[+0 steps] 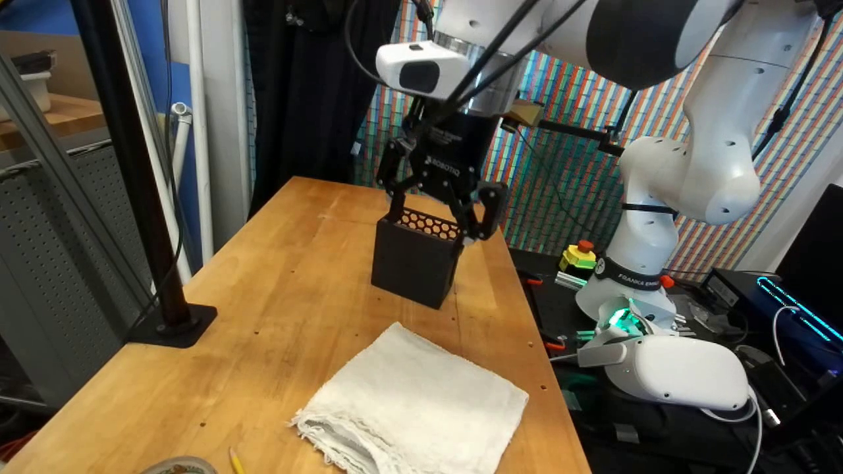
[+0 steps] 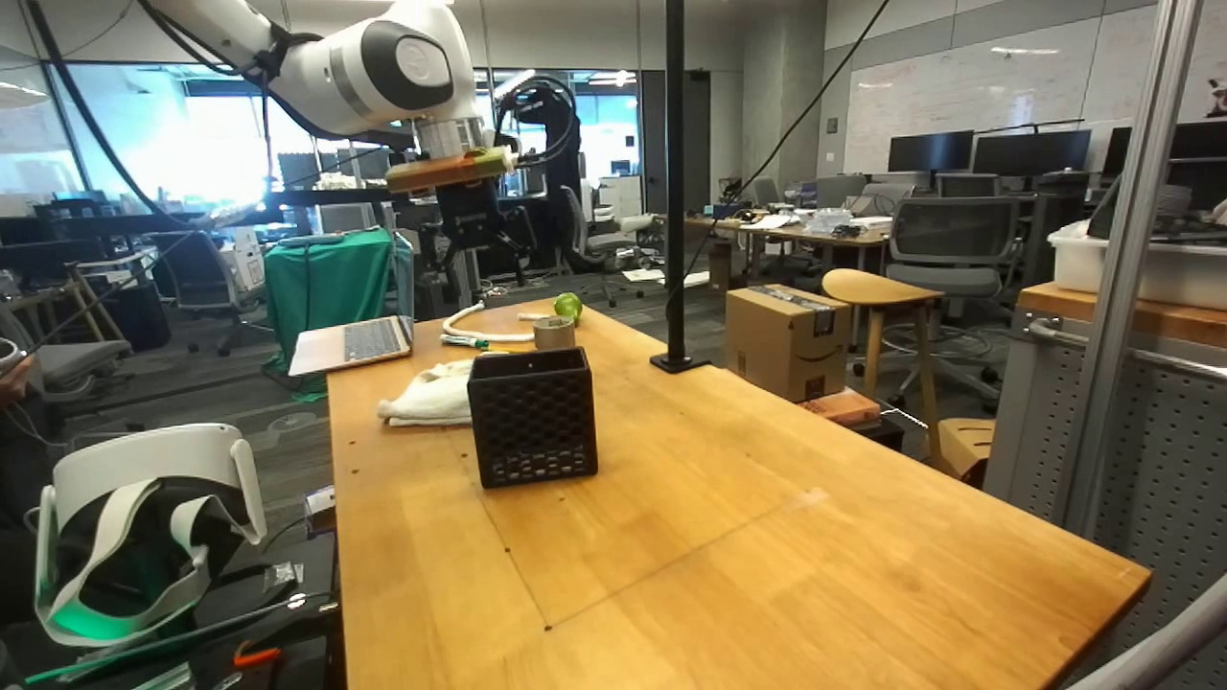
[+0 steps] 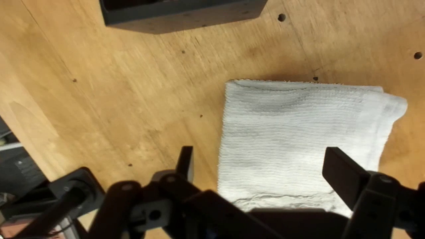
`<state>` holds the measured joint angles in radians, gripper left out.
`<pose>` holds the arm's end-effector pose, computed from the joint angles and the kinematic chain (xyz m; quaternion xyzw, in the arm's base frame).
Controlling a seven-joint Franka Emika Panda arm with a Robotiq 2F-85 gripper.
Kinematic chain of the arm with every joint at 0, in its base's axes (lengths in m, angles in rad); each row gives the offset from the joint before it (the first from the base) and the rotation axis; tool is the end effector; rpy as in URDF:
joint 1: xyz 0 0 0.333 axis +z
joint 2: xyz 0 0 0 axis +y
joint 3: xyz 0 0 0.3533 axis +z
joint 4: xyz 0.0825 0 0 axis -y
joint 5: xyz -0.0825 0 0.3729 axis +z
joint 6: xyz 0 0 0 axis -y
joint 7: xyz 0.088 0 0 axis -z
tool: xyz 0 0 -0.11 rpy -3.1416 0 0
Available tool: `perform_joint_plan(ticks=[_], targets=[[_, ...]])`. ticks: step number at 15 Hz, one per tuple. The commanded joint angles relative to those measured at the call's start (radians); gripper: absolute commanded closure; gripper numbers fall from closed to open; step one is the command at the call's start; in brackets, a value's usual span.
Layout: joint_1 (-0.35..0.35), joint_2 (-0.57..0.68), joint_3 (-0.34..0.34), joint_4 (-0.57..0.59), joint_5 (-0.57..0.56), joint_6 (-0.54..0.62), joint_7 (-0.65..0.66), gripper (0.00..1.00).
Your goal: Pick the cloth and put it in the black box
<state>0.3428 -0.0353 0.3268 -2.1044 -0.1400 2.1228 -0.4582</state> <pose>0.4197 0.3257 0.4776 0.8237 0.5625 0.0325 0.0631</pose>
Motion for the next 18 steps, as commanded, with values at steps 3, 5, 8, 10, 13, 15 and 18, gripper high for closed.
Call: perform_joint_plan(ticks=[3,5,8,10,13,15,18], targets=[[0.040,0.121,0.054,0.060,-0.050,0.020,-0.183,0.00],[0.047,0.152,0.068,0.068,-0.082,0.054,-0.246,0.00],[0.040,0.193,0.070,0.062,-0.125,0.159,-0.310,0.00],[0.028,0.223,0.060,0.051,-0.123,0.234,-0.306,0.00],[0.006,0.284,0.061,0.032,-0.066,0.344,-0.304,0.00],[-0.006,0.348,0.079,0.038,-0.002,0.391,-0.303,0.00],[-0.003,0.432,0.102,0.052,0.062,0.413,-0.271,0.00]])
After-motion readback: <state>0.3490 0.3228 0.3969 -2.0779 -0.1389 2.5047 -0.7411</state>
